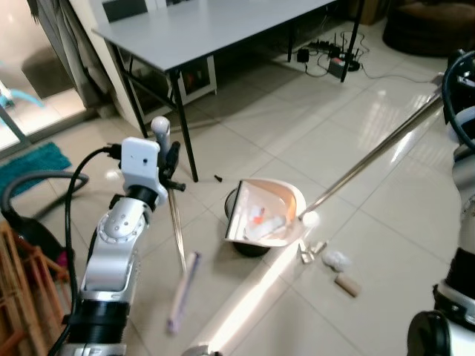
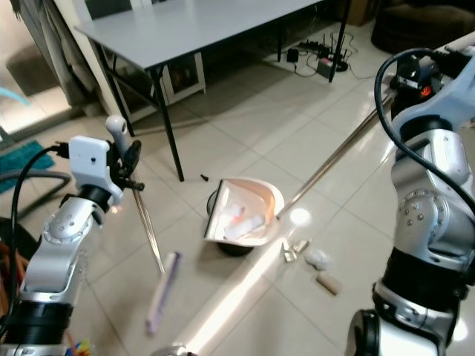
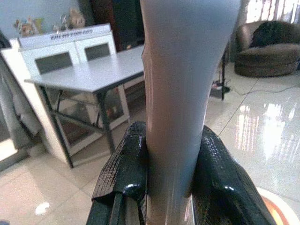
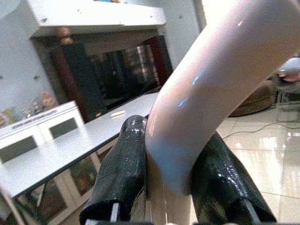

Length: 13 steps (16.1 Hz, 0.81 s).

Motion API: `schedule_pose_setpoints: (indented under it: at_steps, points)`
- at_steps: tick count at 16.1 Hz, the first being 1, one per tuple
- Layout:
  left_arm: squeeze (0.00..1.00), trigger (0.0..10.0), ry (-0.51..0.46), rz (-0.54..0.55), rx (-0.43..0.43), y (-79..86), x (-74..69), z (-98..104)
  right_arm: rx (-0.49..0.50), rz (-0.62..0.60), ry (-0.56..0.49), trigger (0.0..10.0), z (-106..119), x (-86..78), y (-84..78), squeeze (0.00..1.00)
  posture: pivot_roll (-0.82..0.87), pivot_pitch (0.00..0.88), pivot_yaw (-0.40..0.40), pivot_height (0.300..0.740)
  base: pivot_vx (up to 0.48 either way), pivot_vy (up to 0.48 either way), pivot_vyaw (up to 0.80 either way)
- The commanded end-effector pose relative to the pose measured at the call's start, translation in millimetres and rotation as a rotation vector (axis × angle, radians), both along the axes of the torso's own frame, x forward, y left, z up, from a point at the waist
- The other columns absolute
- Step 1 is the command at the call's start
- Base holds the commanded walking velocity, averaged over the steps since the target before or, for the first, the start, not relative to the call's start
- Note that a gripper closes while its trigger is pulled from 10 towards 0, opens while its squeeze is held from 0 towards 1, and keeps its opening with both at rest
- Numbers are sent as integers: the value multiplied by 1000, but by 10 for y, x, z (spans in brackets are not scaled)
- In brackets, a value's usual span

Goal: Sweep floor

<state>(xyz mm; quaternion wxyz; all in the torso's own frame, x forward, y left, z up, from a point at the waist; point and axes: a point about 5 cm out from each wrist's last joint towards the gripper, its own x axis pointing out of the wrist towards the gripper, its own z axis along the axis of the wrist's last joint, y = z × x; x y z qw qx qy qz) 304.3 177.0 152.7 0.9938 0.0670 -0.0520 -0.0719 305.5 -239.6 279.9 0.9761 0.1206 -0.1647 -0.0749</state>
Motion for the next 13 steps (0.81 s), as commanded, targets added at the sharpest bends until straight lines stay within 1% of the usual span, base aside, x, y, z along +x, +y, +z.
schedule_pose_setpoints:
  at_steps: [1,5,7,8,11,13]
  points:
    - [0,10000,-47,7,18,29,6,93,13,25,-78,10000,114,-42,42,0,4,50,61,740,375,0,0]
    - [0,10000,-53,9,14,30,19,107,31,-1,-70,10000,83,-46,7,0,5,48,64,740,381,0,0]
    - [0,10000,-55,7,14,23,20,110,31,-2,-74,10000,88,-47,1,0,4,50,64,740,394,0,-662]
    - [0,10000,-56,2,16,19,23,112,13,3,-69,10000,83,-41,3,0,4,49,65,740,390,0,0]
    - [0,10000,-58,5,18,25,24,117,11,13,-63,10000,71,-32,19,0,5,57,61,740,393,0,0]
    - [0,10000,-54,5,15,23,12,96,15,13,-51,10000,25,-31,31,0,4,47,60,740,399,0,0]
